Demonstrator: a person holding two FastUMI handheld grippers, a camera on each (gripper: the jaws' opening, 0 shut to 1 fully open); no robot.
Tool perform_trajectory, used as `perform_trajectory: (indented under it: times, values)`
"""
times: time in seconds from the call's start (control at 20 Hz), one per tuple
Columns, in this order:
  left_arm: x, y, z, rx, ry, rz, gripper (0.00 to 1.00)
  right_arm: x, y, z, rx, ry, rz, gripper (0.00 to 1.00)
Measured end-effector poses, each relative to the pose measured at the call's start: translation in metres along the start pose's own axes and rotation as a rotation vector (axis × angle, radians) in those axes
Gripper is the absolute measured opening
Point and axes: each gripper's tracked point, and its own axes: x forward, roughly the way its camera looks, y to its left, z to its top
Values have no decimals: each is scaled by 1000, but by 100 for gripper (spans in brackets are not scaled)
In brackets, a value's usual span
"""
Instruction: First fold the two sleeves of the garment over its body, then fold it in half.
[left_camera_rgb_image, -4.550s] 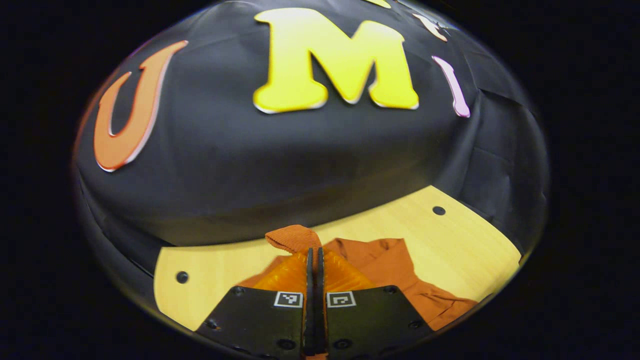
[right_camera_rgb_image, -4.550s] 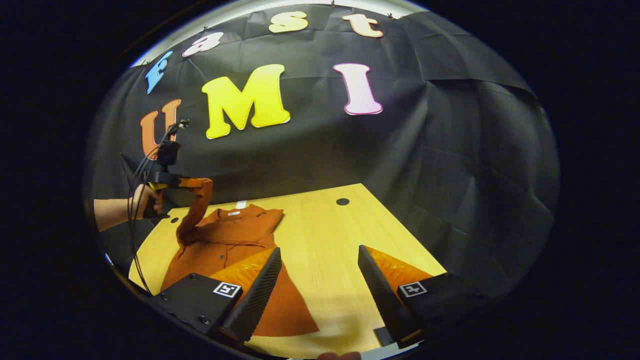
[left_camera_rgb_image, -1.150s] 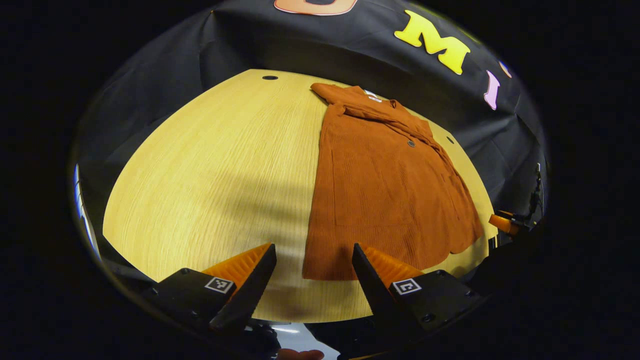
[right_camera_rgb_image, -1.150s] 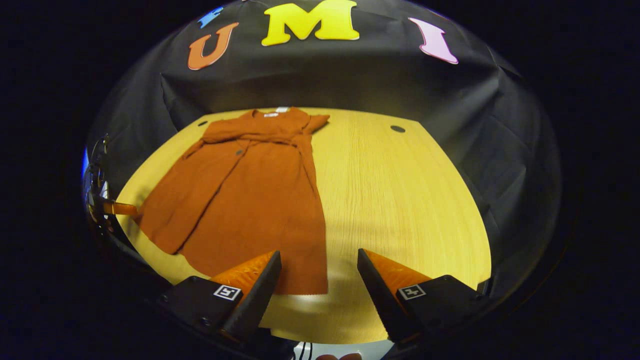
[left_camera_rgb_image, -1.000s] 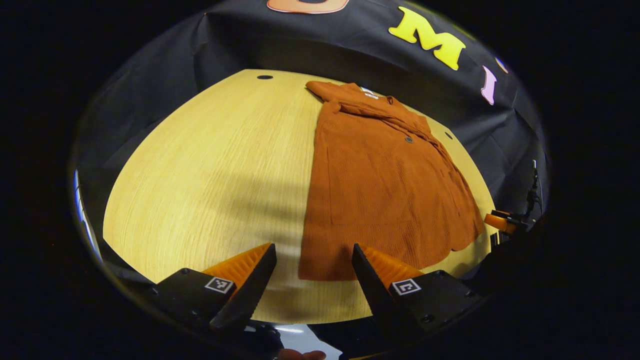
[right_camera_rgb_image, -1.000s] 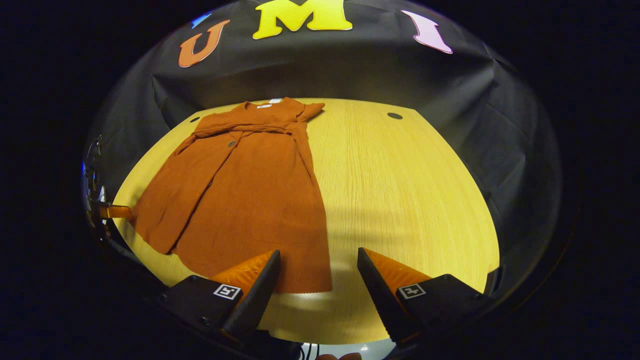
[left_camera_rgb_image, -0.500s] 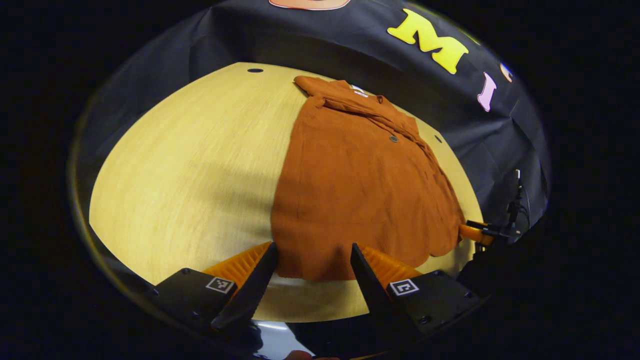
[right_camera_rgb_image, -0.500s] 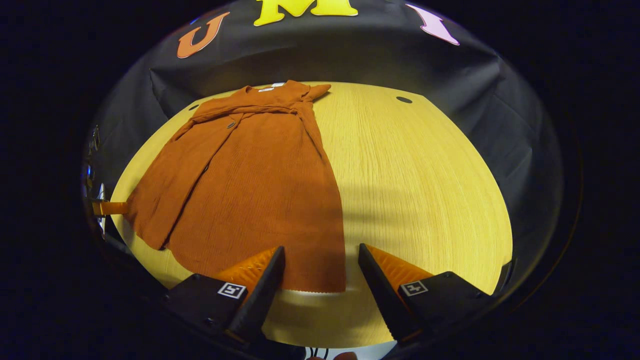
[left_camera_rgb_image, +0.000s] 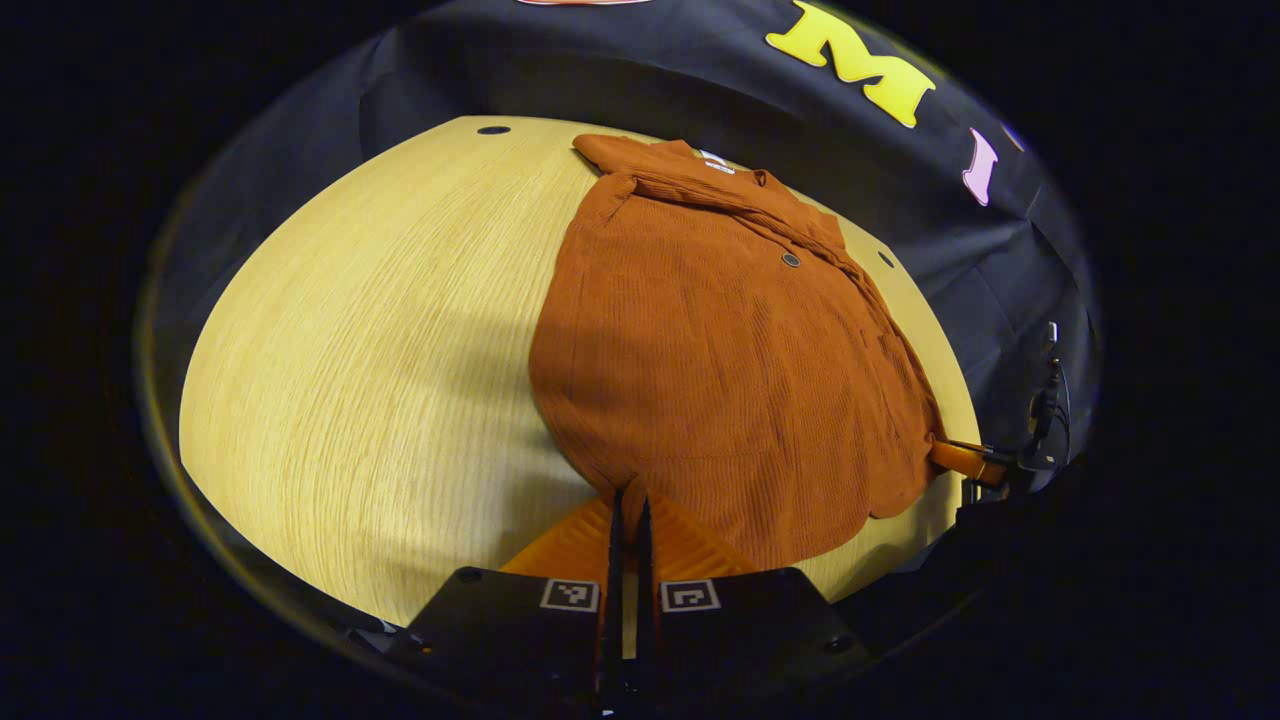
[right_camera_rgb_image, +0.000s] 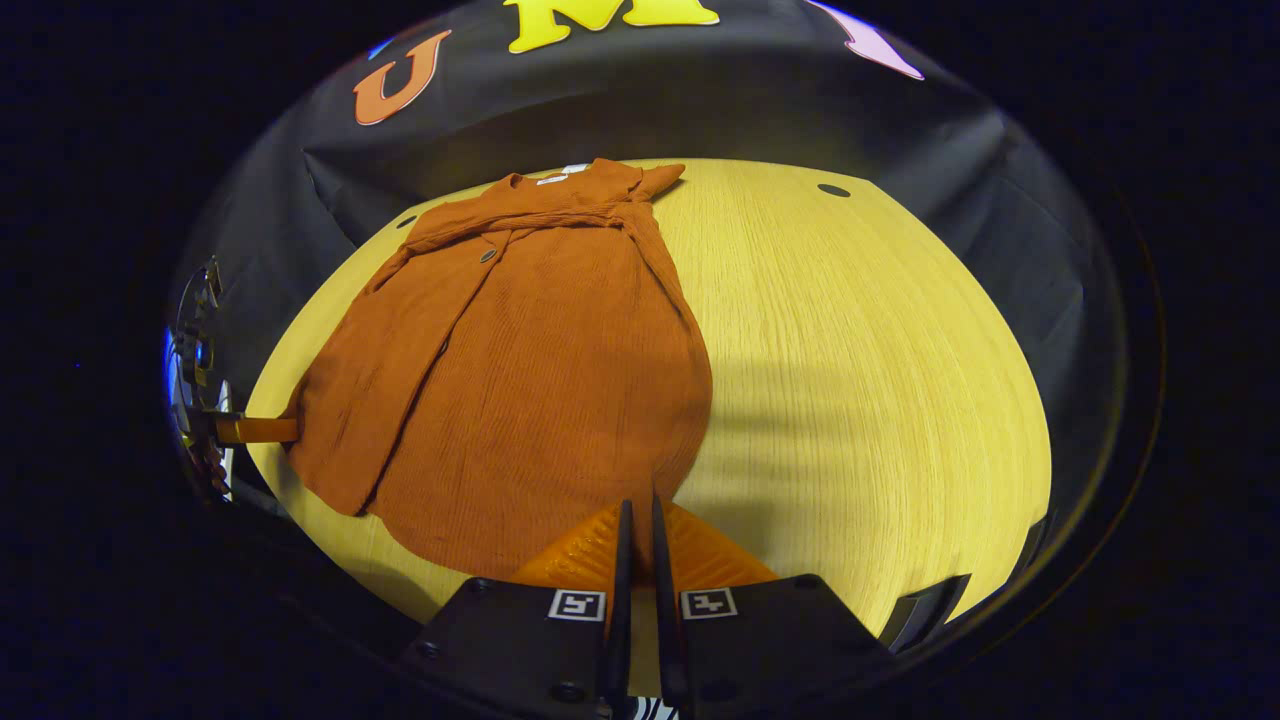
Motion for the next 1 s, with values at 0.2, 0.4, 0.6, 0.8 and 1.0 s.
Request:
perform_trajectory:
  times: [0.2, 0.4, 0.6, 0.8, 1.0]
  values:
    - [-8, -5, 16, 51, -35, 8, 4, -9, 0, 20, 81, -28, 37, 1]
    - [-30, -14, 81, 155, -177, 35, 4, -25, 8, 70, 85, -116, 68, 0]
    - [-42, -39, 144, 215, -262, -21, 3, -42, 23, 149, 57, -236, 107, 0]
    - [-45, -52, 212, 236, -330, -50, 3, -55, 44, 248, 13, -357, 143, 0]
    - [-42, -61, 316, 137, -420, -108, 3, -42, 55, 338, -28, -424, 145, 0]
